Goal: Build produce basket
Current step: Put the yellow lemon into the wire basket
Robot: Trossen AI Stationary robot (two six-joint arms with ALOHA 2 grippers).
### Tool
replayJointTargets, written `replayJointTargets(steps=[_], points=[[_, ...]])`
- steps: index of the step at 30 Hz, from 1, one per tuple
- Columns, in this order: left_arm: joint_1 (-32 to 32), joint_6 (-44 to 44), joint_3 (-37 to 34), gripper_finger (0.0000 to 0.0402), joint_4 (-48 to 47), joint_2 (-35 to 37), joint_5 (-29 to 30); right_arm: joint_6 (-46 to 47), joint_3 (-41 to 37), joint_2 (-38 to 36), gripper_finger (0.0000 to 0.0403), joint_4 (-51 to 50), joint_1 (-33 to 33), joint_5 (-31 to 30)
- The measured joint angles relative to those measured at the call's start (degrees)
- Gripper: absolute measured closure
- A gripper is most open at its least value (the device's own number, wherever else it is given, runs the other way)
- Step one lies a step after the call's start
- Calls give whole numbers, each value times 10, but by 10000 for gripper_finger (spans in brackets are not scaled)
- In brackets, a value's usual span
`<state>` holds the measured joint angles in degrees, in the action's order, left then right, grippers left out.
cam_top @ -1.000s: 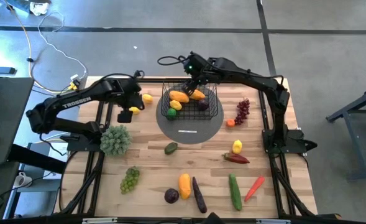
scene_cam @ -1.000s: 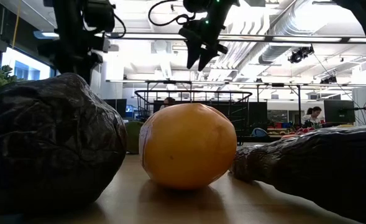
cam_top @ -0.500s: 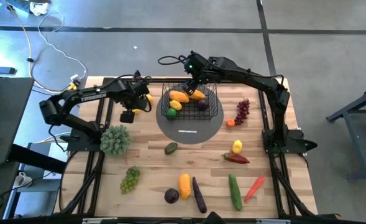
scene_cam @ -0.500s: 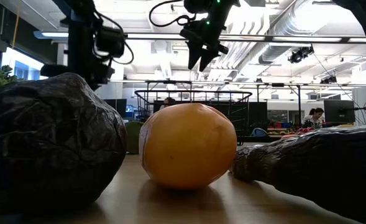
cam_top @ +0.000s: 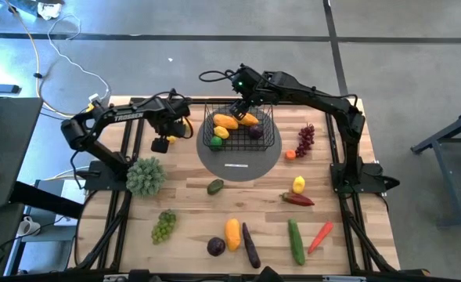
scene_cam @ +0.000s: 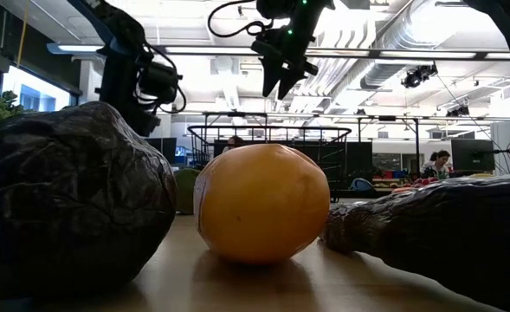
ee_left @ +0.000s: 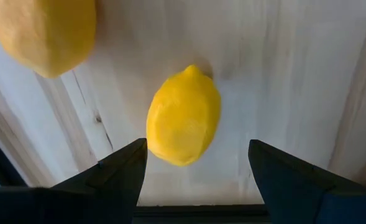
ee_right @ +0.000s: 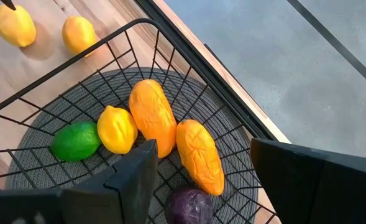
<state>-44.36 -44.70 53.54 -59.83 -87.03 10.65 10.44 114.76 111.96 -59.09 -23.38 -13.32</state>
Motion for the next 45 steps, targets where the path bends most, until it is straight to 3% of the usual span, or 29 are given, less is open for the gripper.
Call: replayJointTargets(steps=[28, 40, 45], points=[[0, 10, 0, 135, 31, -94, 52, -4, 0, 0, 164, 0, 0, 0], [0, 37, 0, 245, 29, -94, 41, -1, 0, 0, 164, -10, 0, 0], [0, 74, 3, 255, 24, -83, 14, 4, -1, 0, 167, -15, 0, 0]])
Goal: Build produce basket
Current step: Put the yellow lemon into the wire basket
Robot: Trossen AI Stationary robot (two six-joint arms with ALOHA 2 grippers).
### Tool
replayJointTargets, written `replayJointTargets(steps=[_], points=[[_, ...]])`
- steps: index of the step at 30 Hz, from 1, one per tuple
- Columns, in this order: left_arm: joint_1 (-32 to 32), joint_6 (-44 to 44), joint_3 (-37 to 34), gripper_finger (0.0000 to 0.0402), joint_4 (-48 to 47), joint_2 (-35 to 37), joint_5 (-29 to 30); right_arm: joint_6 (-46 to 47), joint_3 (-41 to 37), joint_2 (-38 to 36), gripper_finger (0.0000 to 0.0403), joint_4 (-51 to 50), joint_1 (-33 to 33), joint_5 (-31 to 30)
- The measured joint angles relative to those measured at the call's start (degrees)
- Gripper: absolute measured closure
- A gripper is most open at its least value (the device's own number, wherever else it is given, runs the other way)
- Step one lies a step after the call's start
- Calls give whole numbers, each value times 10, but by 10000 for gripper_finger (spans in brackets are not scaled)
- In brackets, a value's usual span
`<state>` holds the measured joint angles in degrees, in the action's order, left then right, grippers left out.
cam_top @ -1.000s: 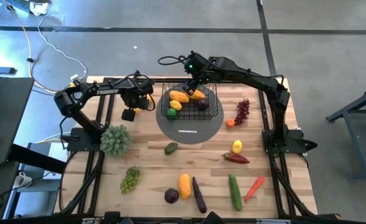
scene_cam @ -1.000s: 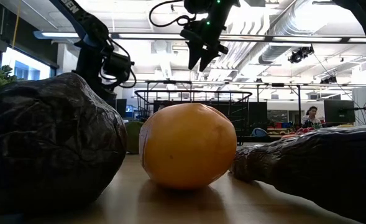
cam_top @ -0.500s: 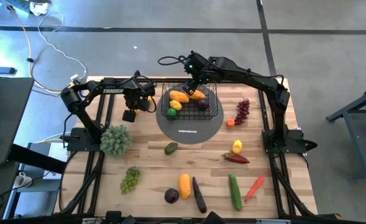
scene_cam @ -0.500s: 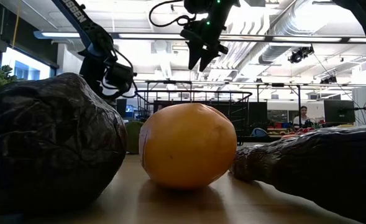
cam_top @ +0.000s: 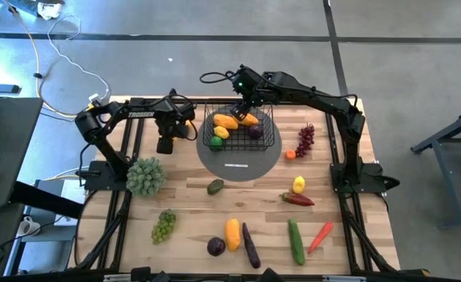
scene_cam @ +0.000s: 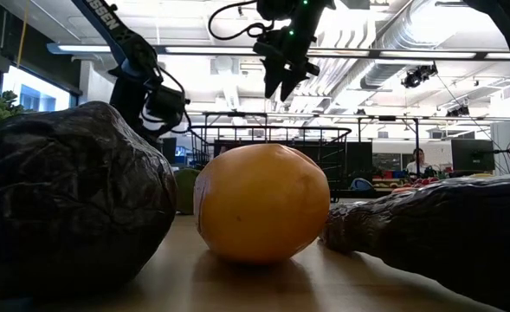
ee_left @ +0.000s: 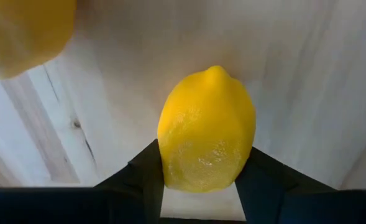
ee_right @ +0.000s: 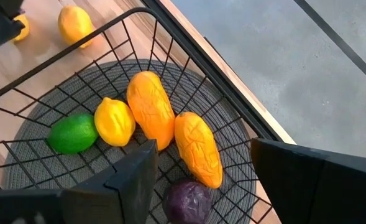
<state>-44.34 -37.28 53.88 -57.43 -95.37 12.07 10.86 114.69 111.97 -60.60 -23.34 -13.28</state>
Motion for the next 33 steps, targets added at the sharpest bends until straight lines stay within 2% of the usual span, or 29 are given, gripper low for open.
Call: replayJointTargets(steps=[18, 22, 28, 33], points=[[7, 127, 113, 253, -4, 97, -74, 69, 0, 0, 192, -37, 2, 2], [11, 169, 137, 253, 13, 114, -80, 71, 0, -8, 192, -39, 1, -2], [33, 235, 159, 253, 70, 130, -130, 71, 0, -36, 192, -39, -6, -23], [61, 262, 170, 253, 128, 130, -133, 71, 0, -54, 192, -41, -11, -28]])
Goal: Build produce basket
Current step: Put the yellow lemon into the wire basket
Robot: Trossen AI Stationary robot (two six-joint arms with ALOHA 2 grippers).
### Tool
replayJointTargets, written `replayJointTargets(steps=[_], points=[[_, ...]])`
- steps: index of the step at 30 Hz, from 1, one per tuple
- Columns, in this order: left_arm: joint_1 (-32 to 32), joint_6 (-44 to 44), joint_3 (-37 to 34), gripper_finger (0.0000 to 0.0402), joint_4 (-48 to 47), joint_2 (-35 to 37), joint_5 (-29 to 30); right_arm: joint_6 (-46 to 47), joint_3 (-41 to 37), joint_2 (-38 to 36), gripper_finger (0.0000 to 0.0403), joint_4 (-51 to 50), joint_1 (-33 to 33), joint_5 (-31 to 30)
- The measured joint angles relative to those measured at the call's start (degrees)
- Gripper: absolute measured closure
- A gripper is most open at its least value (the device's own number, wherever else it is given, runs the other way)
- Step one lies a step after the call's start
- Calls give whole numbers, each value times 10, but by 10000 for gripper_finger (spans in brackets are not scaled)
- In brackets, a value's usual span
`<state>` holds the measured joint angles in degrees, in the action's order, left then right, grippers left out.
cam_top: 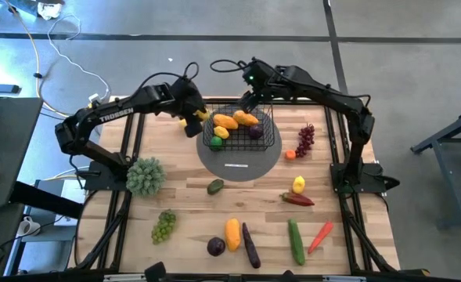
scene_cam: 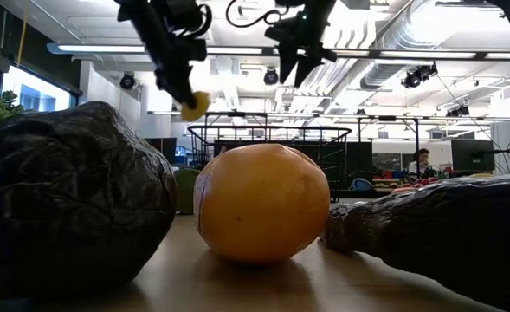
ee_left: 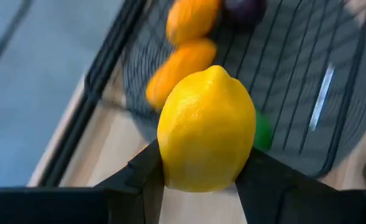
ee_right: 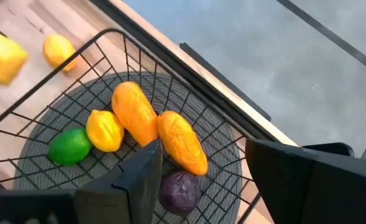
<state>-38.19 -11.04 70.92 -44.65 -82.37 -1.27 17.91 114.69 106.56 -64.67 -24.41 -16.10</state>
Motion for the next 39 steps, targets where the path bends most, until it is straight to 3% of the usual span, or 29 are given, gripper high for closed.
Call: replayJointTargets(steps=[16, 32, 39], points=[[51, 79, 0, 250, 186, -47, 26, -30, 0, -5, 192, -11, -19, -34], [54, 82, 0, 249, 191, -144, 39, -95, 0, -5, 192, -15, -62, -32], [52, 132, 0, 234, 186, -162, 37, -127, 0, -5, 192, -25, -87, -32]])
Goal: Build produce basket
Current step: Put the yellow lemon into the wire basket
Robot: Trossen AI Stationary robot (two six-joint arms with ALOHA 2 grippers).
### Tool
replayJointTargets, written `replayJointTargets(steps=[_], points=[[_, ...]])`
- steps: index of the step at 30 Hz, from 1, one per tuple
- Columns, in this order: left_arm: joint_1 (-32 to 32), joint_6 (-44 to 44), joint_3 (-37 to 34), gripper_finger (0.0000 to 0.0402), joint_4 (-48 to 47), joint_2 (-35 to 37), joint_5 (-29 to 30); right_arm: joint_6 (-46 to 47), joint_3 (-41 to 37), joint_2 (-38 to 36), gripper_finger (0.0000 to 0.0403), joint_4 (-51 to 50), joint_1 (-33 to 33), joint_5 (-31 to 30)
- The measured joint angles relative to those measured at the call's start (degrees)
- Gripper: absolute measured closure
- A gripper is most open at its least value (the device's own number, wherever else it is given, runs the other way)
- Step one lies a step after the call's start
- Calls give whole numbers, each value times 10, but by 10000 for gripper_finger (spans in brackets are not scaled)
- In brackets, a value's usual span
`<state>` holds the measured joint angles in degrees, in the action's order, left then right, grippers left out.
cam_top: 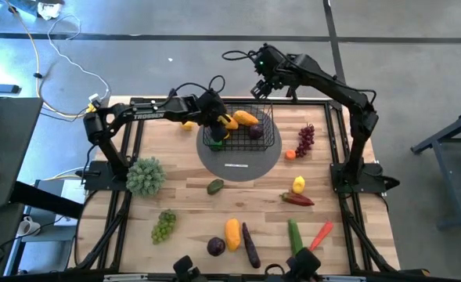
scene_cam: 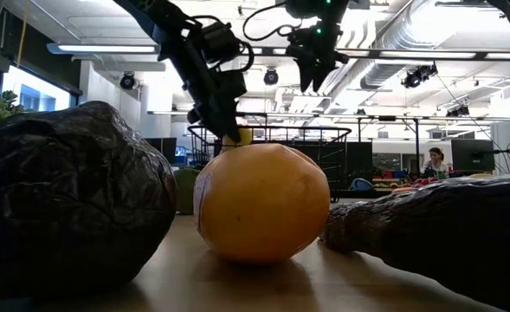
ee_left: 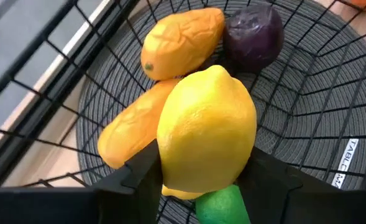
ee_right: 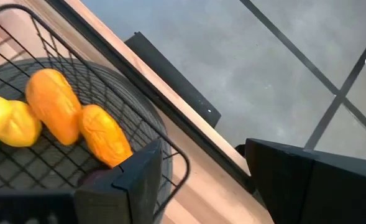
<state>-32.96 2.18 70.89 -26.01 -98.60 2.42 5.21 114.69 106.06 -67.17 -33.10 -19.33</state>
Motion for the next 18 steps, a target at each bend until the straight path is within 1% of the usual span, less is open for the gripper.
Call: replayJointTargets(steps=[3, 10, 13, 18], points=[[-1, 18, 0, 210, -3, -1, 10, -13, 0, 0, 192, 0, -12, 0], [-3, 23, 0, 152, -12, -1, 74, -26, 0, 0, 192, -21, -38, 4], [-7, 32, 1, 140, -28, -1, 74, -25, 0, -3, 192, -39, -45, 5], [-12, 32, 27, 139, -60, -1, 53, -12, 0, -24, 192, -63, -46, 10]])
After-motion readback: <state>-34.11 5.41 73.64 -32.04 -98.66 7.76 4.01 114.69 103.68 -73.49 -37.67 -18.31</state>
